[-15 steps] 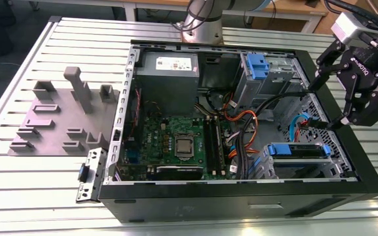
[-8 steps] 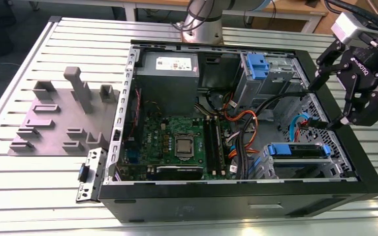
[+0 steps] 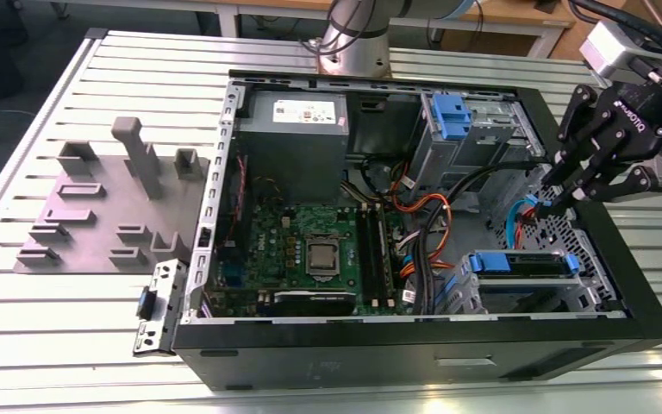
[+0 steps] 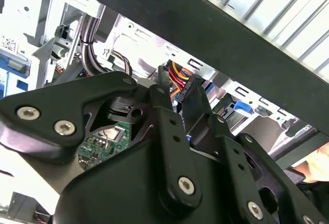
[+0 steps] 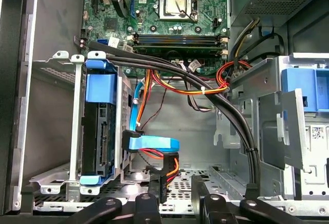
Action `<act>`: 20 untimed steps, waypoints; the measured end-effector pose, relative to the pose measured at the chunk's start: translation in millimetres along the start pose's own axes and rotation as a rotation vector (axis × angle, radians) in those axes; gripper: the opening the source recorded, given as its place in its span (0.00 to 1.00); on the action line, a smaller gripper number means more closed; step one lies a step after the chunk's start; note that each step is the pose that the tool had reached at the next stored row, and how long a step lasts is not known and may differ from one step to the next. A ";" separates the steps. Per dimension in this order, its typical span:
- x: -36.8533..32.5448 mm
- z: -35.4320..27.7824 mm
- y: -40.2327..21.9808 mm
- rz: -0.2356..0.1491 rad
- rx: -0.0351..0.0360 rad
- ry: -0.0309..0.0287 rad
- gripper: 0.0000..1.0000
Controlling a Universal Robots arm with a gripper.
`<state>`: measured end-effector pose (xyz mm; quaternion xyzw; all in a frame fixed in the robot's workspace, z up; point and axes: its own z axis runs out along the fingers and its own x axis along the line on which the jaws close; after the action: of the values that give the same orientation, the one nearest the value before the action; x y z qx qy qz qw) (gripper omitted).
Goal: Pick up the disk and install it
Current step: 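Insert the first disk wire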
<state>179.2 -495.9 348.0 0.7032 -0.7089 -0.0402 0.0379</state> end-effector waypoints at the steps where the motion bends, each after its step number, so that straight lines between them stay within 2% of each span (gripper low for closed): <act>1: 0.0 0.0 0.0 0.000 0.0000 -0.0020 0.38; 2: 0.0 0.0 0.0 0.000 -0.0001 -0.0039 0.38; 12: 0.0 0.0 0.0 -0.001 0.0000 -0.0066 0.38; 14: 0.0 0.0 0.0 -0.001 0.0000 -0.0071 0.39; 15: 0.0 0.0 0.0 -0.001 -0.0001 -0.0073 0.45; 20: 0.0 0.0 0.0 -0.001 -0.0001 -0.0085 0.46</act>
<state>179.2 -495.9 348.0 0.7033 -0.7087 -0.0432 0.0349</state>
